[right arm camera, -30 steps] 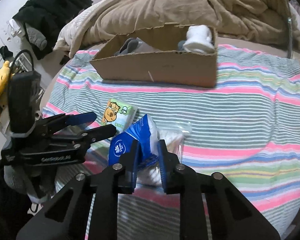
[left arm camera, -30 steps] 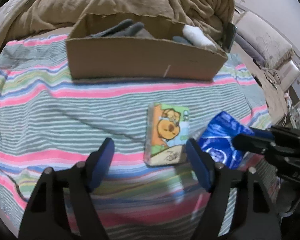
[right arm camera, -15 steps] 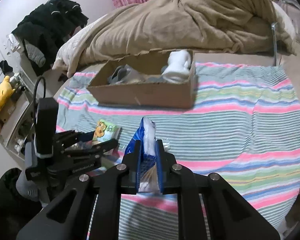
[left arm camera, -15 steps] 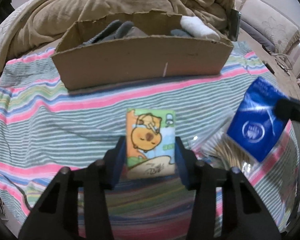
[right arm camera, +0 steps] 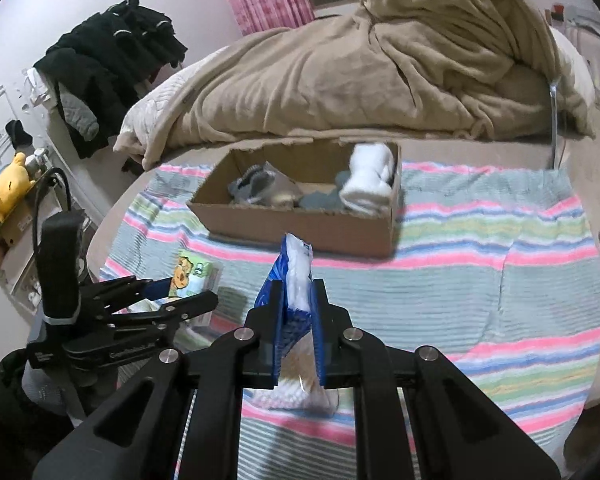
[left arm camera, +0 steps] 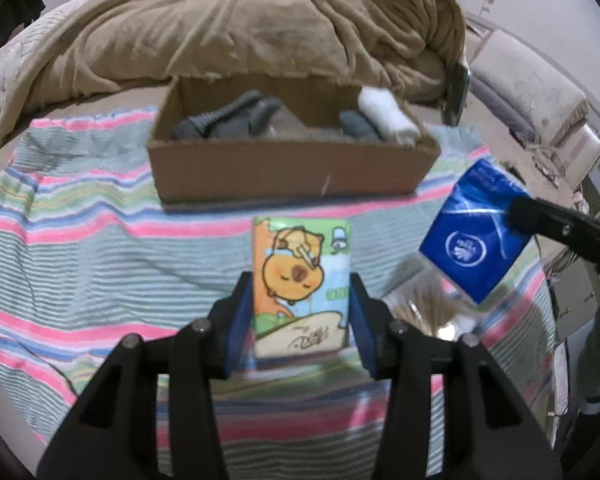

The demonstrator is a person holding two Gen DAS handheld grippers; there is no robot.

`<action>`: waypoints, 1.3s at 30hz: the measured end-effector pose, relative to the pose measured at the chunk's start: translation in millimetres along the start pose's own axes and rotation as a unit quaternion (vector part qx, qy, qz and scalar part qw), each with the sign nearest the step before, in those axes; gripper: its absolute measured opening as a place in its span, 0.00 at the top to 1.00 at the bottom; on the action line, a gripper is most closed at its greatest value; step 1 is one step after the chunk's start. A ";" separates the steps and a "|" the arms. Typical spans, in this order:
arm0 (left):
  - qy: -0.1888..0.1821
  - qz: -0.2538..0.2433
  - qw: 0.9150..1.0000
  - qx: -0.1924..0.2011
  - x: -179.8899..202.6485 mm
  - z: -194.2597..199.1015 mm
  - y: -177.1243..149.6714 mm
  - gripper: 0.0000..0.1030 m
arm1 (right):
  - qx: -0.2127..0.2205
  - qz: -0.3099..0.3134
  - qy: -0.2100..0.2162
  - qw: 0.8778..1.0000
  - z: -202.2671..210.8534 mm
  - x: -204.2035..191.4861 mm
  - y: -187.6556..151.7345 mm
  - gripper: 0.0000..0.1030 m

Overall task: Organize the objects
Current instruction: 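Grasp the cartoon tissue pack with the left tool while the right tool grasps the blue tissue pack, then place both tissue packs into the box and release them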

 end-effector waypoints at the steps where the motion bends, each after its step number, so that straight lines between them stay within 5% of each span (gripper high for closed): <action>1: -0.001 0.003 1.000 0.006 -3.9 4.8 3.8 0.55 | 0.004 0.002 0.000 1.000 0.9 -0.6 4.6 0.87; 15: 0.007 0.029 0.998 0.055 -42.6 26.3 53.7 0.55 | 0.053 0.027 -0.012 0.998 -9.4 2.7 73.7 0.87; 39: -0.001 0.015 0.998 0.063 -60.9 -20.1 117.6 0.55 | 0.040 0.018 -0.028 0.999 -81.5 20.7 113.6 0.87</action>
Point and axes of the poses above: each gripper's, at about its wrist camera, not at the fingertips, and z roughly against the way its jaws point, x to its right, y to its top, the point moved 4 cm from there along -z, roughly the way its jaws point, and after that the axes turned 4 degrees about y, right-handed, at the moved point
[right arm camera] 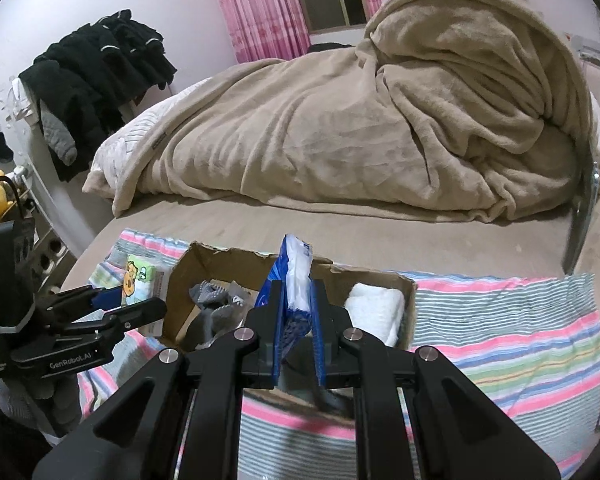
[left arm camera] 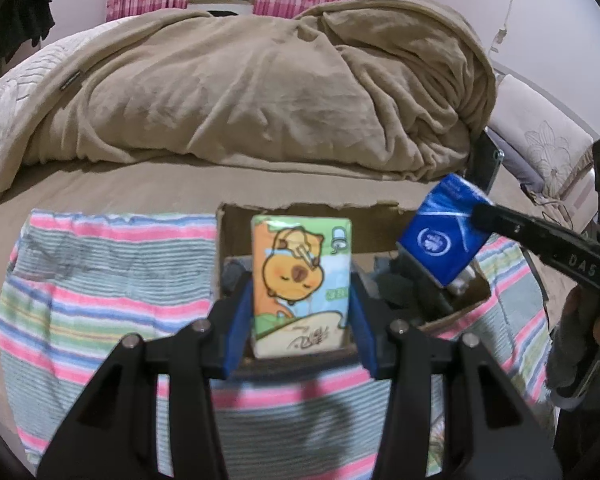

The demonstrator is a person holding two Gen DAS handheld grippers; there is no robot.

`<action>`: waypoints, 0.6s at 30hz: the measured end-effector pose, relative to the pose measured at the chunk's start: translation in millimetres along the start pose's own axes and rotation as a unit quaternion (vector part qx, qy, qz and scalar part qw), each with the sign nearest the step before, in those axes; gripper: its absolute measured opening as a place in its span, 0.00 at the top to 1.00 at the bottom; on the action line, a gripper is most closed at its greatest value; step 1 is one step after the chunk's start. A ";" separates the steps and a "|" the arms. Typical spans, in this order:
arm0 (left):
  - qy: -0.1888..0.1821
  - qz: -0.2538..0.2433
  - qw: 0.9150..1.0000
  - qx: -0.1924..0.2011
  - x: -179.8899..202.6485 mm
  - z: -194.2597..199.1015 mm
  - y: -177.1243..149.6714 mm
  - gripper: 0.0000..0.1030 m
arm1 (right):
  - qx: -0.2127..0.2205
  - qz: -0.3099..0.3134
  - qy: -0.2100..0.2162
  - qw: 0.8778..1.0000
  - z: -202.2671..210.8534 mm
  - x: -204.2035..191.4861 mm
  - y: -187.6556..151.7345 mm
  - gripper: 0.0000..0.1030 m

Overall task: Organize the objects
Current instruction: 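Place both tissue packs into the box and release them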

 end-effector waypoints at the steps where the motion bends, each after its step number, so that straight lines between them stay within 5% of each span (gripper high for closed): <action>1: -0.003 -0.001 1.000 -0.001 -0.6 -4.2 1.8 0.55 | -0.002 -0.001 -0.002 1.000 -4.8 0.1 -0.4 0.87; 18: 0.001 0.002 0.998 -0.055 -10.1 -59.4 -0.2 0.54 | -0.062 -0.017 -0.052 0.997 -74.9 14.6 -26.5 0.86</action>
Point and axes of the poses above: each gripper's, at about its wrist camera, not at the fingertips, and z roughly against the way its jaws point, x to its right, y to its top, the point moved 4 cm from there along -z, roughly the way its jaws point, and after that the axes turned 4 degrees about y, right-handed, at the moved point
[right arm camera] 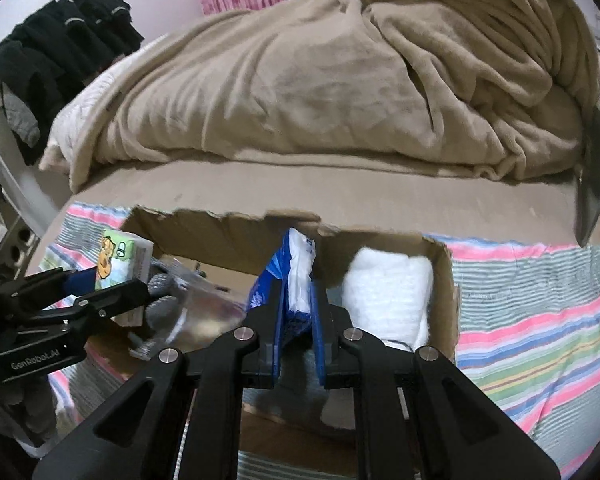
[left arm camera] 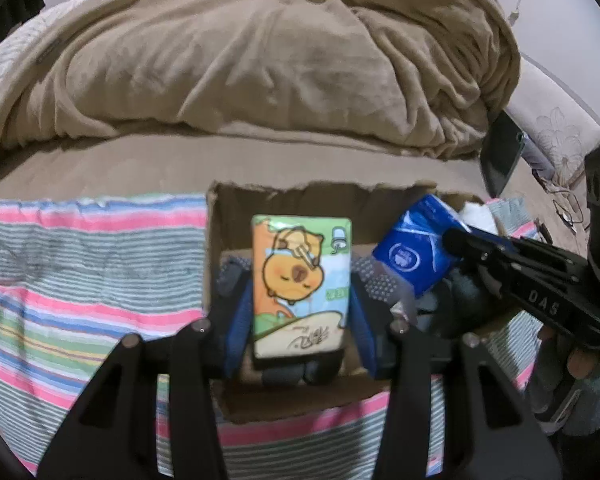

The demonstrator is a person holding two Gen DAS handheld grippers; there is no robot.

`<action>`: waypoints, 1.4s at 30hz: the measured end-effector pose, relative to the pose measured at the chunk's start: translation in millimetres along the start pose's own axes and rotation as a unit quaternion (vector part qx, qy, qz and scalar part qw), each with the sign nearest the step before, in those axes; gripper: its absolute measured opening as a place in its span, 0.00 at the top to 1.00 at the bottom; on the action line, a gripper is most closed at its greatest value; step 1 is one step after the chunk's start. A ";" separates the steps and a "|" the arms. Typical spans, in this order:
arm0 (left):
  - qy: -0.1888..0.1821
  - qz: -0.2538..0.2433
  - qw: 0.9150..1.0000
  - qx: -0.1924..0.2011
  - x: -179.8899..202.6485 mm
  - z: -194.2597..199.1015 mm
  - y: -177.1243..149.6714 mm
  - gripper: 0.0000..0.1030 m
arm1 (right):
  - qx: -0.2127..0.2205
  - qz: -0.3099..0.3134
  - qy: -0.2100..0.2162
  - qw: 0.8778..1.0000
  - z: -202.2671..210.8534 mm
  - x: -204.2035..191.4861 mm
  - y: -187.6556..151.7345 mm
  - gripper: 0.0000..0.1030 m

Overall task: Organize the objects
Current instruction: 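Place both tissue packs into the box and release them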

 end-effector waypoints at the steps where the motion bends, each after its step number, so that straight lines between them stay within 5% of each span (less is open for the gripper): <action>1: 0.002 -0.001 1.000 -0.001 -0.2 -1.1 -0.6 0.54 | -0.005 0.002 -0.005 1.000 -2.9 0.2 -1.9 0.85; 7: 0.006 -0.002 1.000 -0.004 0.2 -0.6 0.4 0.53 | -0.012 0.003 -0.009 1.000 -4.2 0.4 -5.9 0.79; 14: 0.004 0.006 1.000 0.022 3.8 25.1 -0.3 0.31 | 0.003 0.012 0.014 1.000 18.1 -10.7 -8.3 0.35; 42: 0.004 0.039 0.999 0.037 21.2 111.7 -70.1 0.28 | -0.005 0.010 0.010 1.000 104.7 -21.0 -71.8 0.25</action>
Point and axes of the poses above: each gripper's, at about its wrist camera, not at the fingertips, and z roughly against the way its jaws point, x to its right, y to its top, the point moved 4 cm from there along -z, roughly the way its jaws point, and after that the axes turned 4 degrees about y, right-handed, at the moved point
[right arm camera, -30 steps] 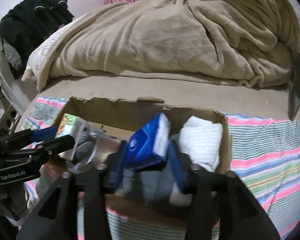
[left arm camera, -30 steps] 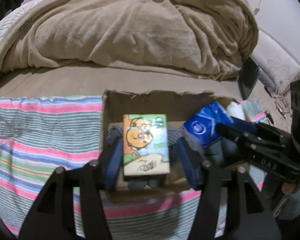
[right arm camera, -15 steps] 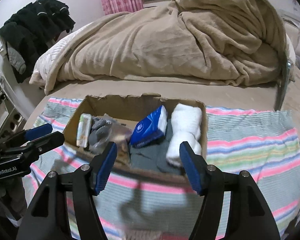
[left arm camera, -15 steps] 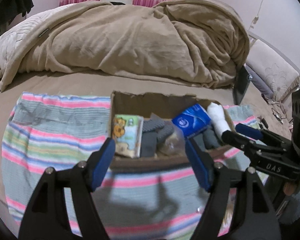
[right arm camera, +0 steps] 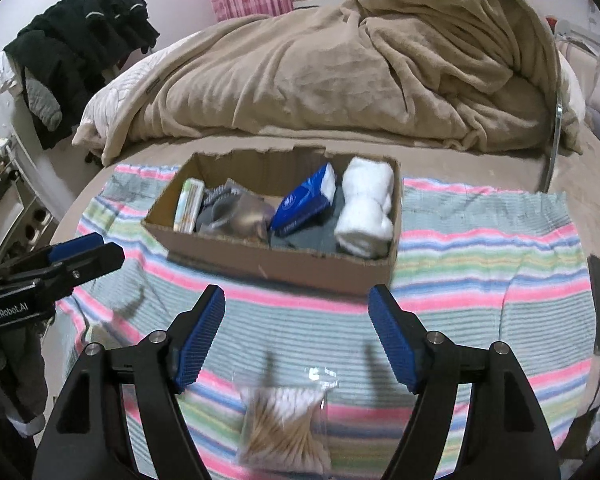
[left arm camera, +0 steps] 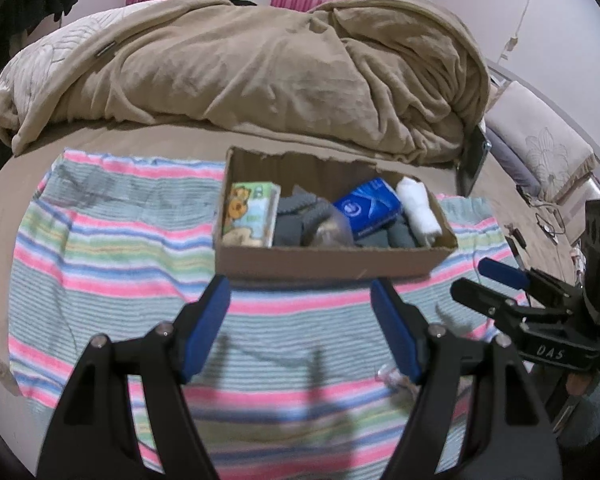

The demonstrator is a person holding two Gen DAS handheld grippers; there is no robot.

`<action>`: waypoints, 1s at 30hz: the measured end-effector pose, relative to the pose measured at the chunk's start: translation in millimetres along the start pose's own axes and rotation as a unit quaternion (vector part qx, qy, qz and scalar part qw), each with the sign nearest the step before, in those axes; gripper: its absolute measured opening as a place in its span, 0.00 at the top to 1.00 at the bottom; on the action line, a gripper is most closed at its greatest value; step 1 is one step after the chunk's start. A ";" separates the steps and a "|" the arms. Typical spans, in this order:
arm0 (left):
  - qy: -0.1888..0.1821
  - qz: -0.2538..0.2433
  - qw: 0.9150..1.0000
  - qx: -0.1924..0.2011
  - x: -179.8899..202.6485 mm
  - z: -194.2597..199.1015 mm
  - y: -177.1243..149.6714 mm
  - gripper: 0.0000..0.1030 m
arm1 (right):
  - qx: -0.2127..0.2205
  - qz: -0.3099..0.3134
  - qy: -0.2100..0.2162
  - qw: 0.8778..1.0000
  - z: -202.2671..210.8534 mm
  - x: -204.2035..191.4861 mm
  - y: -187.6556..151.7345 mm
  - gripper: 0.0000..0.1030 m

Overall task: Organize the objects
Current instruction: 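Place both tissue packs into the box and release them, then grasp the bag of cotton swabs with the right tool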

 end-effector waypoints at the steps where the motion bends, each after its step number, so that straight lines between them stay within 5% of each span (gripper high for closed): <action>1: 0.000 0.001 1.000 -0.001 -0.2 0.9 -2.9 0.28 | -0.003 0.001 0.000 1.000 0.1 -0.1 -3.7 0.25; 30: 0.016 0.010 0.997 -0.068 -9.5 -9.5 -76.5 0.28 | -0.139 0.060 -0.011 0.988 -47.2 -23.9 -93.6 0.25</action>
Point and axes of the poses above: each gripper's, at about its wrist camera, not at the fingertips, and z roughly against the way its jaws point, x to its right, y to its top, the point moved 4 cm from there along -z, roughly the way its jaws point, and after that the axes turned 4 degrees about y, right-handed, at the moved point
